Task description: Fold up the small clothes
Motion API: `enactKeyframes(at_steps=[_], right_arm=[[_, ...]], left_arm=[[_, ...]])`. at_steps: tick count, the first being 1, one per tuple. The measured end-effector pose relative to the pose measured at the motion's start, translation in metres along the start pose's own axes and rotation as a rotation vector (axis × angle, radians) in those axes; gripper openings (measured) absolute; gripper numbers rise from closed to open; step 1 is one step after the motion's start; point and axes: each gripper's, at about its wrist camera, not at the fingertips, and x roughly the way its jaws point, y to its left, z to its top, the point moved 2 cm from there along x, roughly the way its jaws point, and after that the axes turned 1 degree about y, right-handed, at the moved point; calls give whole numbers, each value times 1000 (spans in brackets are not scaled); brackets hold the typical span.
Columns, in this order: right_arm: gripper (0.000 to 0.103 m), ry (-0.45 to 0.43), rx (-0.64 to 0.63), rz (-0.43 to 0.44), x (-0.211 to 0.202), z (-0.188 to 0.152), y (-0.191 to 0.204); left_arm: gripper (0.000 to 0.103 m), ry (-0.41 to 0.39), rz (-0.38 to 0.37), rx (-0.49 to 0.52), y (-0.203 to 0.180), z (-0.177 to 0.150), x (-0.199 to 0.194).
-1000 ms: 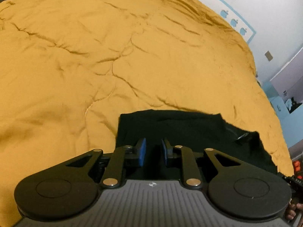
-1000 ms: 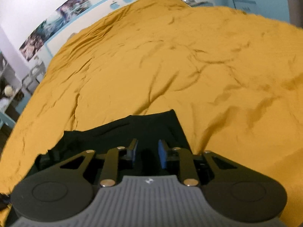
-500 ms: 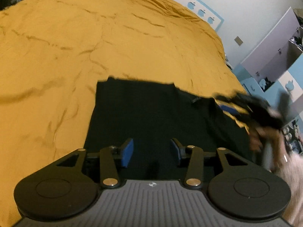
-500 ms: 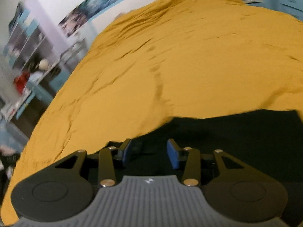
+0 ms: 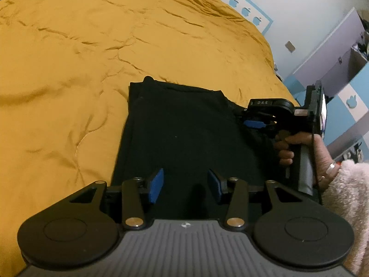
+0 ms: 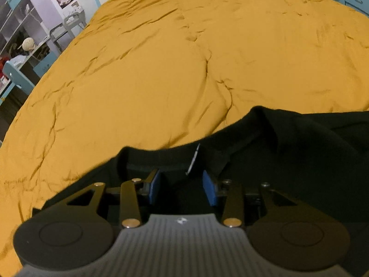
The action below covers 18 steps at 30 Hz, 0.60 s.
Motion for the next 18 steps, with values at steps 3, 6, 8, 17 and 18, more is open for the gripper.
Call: enactKeyframes(at_steps=[3,6,8,17,18], right_arm=[[36,7,-2,4,-12,-7,0],[35,2,-18,1,-32,-24,-1],[35,1,-50,8,-52,-39,0],[35,99,-28,80,-132,-119,-15],[35,125,-13,95,-140,-127,-18]], left_arm=[[53,2,3,-5,0,0,2],[53,-1,9,-2,0,0,2],[53,-3,19,-1,-1,-2,2],[53,-18,57,-29,-9,-14,-25],[54,-17,59,-28,-10,-16,-28]])
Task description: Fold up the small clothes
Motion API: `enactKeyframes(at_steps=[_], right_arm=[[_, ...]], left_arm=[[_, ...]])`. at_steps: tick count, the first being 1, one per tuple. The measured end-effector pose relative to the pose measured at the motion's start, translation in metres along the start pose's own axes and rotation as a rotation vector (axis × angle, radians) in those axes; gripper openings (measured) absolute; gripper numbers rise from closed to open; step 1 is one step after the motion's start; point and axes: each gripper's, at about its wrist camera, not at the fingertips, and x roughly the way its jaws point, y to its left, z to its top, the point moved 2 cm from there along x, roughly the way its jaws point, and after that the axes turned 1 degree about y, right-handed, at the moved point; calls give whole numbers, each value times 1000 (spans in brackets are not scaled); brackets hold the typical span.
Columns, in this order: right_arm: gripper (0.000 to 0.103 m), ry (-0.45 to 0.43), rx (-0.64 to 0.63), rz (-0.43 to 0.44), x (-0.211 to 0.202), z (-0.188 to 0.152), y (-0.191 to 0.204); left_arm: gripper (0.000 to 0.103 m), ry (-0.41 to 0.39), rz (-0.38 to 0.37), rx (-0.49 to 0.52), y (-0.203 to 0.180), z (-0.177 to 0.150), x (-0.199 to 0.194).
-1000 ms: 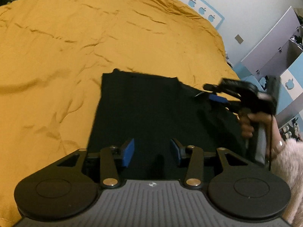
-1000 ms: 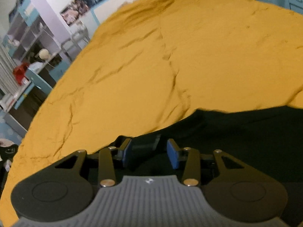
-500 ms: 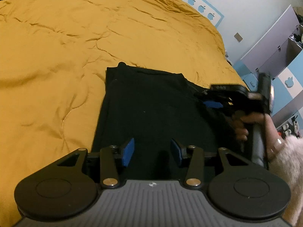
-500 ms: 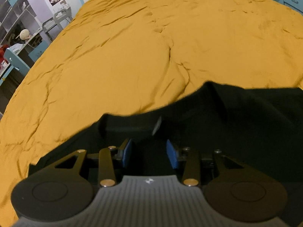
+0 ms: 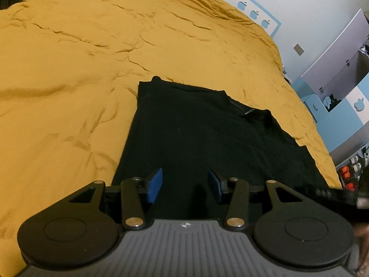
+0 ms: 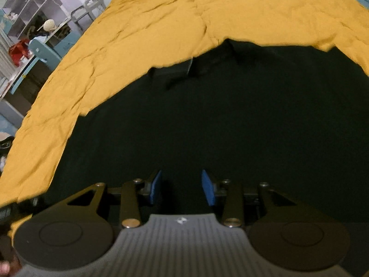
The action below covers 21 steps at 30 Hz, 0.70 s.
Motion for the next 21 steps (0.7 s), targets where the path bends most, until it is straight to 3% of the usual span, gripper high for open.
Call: enactKeyframes(at_steps=[10,18,21], right_arm=[[36,77,107,87,-70,-85,-13],[37,-55,23,70,-75,-124,-14],[40,-81,-29,52,-79,-128,-5]], left_arm=[[56,-8,9,-18,0,-31,-22],[56,-13,15,-10,-2,-36,-21],[56,-45,-64,-5,0,-29,-34]])
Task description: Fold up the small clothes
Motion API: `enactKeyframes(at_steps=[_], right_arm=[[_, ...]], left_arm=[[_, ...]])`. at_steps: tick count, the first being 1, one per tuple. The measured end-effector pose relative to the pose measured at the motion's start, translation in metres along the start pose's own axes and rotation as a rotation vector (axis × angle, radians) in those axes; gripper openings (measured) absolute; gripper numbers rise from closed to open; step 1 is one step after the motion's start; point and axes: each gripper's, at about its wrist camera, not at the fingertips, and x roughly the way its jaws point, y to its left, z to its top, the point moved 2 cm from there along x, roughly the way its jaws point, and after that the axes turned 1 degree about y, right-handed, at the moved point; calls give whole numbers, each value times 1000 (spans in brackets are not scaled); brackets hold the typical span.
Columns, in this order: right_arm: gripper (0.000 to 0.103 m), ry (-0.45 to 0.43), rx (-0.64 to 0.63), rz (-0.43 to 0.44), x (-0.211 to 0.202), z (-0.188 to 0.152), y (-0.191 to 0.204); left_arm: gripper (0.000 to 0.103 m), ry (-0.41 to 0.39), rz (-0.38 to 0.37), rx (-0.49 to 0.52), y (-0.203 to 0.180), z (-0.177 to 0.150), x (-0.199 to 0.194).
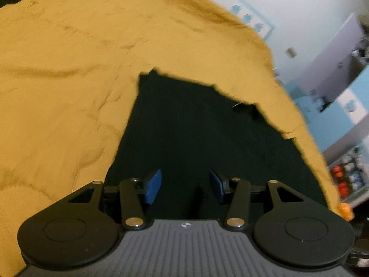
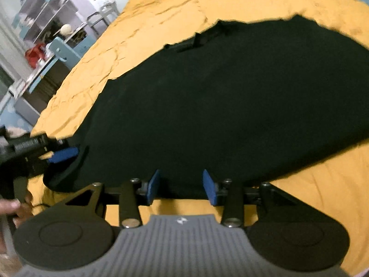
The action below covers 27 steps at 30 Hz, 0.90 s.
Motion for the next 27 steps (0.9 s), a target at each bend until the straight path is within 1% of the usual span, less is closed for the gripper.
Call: enactKeyframes(at_steps=[1,2,4,5,8,10,12,13,14,16,20,25,27], right_arm=[[45,-9,-22,-2,-4,-1,5],[46,-14,-50,9,-9,0,12],[46,-31,-120,60,-16,-1,31],[45,-40,-180,86,-18,-4,45],[45,-37,-387,108,-12,-20,89],[45,-26,-497,103,0,-32,112],[46,-11,-600,99,13,-46,133],[46,-19,-644,83,19,-51,141],[47,-47,-694,46,24,-57,150],[48,-92,-775,0,34,-60,161],[48,-127,-863,-18,49,-64,182],[48,-172,-927,-44,62,-67,205],[48,-181,-929,-49,66,-65,212]], left_arm=[[56,-28,-12,7,1,4,-9],[56,-53,-12,16,3,9,-17],[56,-72,4,16,9,20,-30],[56,-77,16,12,12,24,-34],[56,-72,52,9,23,34,-39],[56,-59,65,3,31,37,-39],[56,-46,61,-8,37,38,-36],[56,-38,56,-17,41,39,-34],[56,-28,52,-28,44,39,-31],[56,-16,52,-42,50,39,-26],[56,7,35,-51,58,40,-17],[56,49,18,-32,61,50,-2],[56,59,20,-20,62,56,5]])
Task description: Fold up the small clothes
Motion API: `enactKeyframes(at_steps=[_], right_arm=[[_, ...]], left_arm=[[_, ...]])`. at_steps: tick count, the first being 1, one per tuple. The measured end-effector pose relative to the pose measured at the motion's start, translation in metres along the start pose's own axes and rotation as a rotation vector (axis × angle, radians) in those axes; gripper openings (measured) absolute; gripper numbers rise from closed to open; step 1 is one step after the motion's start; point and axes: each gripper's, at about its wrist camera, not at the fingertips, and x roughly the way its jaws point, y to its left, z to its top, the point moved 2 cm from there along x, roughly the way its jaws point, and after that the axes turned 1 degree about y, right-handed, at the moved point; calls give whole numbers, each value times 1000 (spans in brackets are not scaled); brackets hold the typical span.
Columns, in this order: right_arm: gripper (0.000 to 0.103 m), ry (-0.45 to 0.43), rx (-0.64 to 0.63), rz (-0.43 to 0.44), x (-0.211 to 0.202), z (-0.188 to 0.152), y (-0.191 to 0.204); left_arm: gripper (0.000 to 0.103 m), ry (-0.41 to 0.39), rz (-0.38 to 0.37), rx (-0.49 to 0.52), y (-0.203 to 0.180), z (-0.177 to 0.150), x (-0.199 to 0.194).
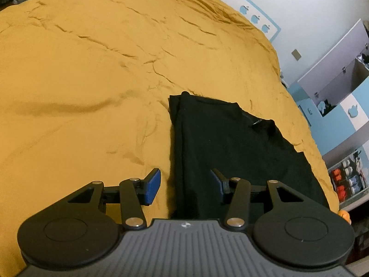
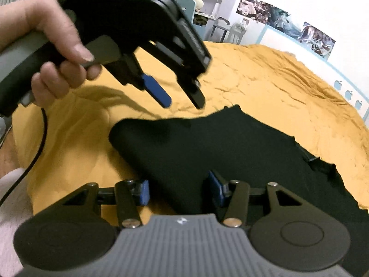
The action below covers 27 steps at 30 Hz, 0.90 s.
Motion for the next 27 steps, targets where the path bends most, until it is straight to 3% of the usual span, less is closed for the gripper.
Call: enactKeyframes(at_steps=[8,14,21,27], right_arm=[[48,-1,28,0,18,16,4],[50,-7,53,4,25,19,0],[52,-17,44,3,26,15,1],[52,-20,44,7,27,14,-2]], left_arm=[[56,34,-38,-24,7,23,24],[56,91,-146,-116,21,40,58],[56,139,-206,-194,32,46,101],[56,187,-321,-298,45,63,141]])
